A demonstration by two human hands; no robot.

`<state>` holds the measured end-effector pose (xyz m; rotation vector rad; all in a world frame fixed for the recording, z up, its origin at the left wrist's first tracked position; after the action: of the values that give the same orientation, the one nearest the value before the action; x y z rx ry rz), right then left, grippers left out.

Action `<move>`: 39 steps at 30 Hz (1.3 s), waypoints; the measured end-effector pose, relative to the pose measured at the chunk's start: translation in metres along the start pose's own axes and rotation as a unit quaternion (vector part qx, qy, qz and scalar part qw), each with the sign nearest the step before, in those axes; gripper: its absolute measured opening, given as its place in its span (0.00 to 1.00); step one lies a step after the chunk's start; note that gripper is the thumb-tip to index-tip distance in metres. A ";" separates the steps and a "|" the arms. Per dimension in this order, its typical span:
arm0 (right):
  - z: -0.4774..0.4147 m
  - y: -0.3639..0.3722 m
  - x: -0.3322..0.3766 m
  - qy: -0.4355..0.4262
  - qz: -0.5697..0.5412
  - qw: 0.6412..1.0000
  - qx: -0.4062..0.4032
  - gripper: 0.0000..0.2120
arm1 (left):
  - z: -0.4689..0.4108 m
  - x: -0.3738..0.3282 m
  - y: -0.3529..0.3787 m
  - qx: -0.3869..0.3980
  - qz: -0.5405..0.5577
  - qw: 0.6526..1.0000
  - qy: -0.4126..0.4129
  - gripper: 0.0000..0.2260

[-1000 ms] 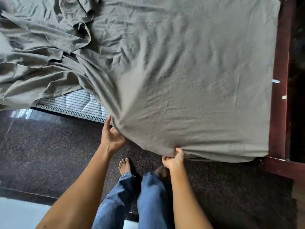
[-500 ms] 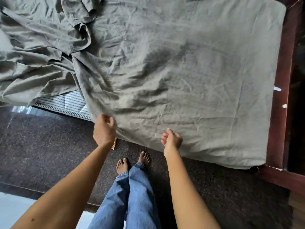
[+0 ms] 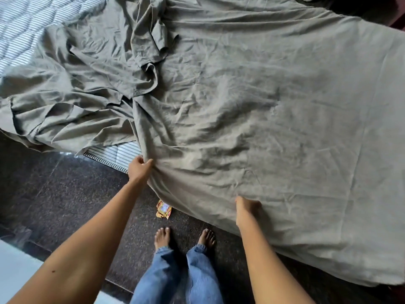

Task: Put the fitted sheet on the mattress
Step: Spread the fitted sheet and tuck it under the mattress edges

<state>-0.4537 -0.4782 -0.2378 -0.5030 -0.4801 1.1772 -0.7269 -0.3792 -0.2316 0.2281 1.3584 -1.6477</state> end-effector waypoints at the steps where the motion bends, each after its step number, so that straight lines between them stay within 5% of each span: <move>1: 0.010 0.001 0.007 -0.050 0.043 0.998 -0.014 0.20 | 0.000 0.001 -0.003 0.004 0.050 0.999 0.005 0.09; 3: 0.037 0.013 0.021 -0.190 0.134 0.972 0.017 0.12 | 0.002 -0.004 -0.008 -0.011 0.223 0.973 -0.049 0.11; 6: 0.071 0.047 0.027 -0.341 0.199 0.912 0.114 0.16 | 0.004 -0.010 -0.014 0.000 0.443 0.877 -0.186 0.15; 11: 0.120 0.086 0.031 -0.433 0.259 0.852 0.142 0.24 | -0.002 0.002 -0.031 0.170 0.422 0.862 -0.223 0.15; 14: 0.147 0.115 0.030 -0.502 0.342 0.788 0.096 0.25 | -0.008 -0.005 -0.052 0.235 0.524 0.794 -0.200 0.08; 16: 0.161 0.133 0.025 -0.544 0.370 0.753 0.036 0.16 | -0.017 0.006 -0.073 0.219 0.606 0.742 -0.183 0.10; 20: 0.161 0.157 0.022 -0.496 0.356 0.791 -0.044 0.12 | -0.057 0.046 -0.129 0.119 0.724 0.656 -0.175 0.11; 26: 0.193 0.203 0.020 -0.428 0.372 0.807 -0.163 0.13 | -0.094 0.097 -0.189 0.144 0.640 0.717 -0.234 0.16; 29: 0.231 0.240 0.032 -0.474 0.356 0.794 -0.135 0.17 | -0.121 0.122 -0.213 0.088 0.656 0.694 -0.284 0.23; 37: 0.300 0.316 0.050 -0.522 0.419 0.743 -0.026 0.30 | -0.138 0.138 -0.237 0.263 0.556 0.737 -0.281 0.17; 39: 0.311 0.329 0.049 -0.529 0.446 0.722 0.007 0.35 | -0.136 0.146 -0.239 0.254 0.593 0.722 -0.250 0.28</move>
<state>-0.8674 -0.2959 -0.1839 0.0746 -1.2935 2.4101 -1.0371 -0.3613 -0.2190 0.7345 0.1156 -0.7734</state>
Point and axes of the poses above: each hand's wrist, its own z-axis away from the middle knuckle, its own y-axis out of the palm, x = y × z, the point moved 1 cm from there along -z, towards the middle knuckle, and after that the axes turned 14 degrees about y, right-handed, at the moved point
